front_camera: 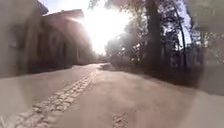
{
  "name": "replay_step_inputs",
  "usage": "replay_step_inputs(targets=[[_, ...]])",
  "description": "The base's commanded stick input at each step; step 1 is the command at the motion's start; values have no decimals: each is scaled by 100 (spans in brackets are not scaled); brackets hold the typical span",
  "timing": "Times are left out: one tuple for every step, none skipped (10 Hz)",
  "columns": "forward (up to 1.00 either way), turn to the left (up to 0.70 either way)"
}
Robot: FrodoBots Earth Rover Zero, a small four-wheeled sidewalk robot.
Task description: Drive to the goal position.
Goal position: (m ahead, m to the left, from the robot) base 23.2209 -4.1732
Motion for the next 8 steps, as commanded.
replay_step_inputs(targets=[[85,3],[85,0],[85,0],[85,0],[85,0],[85,0],[85,0],[85,2]])
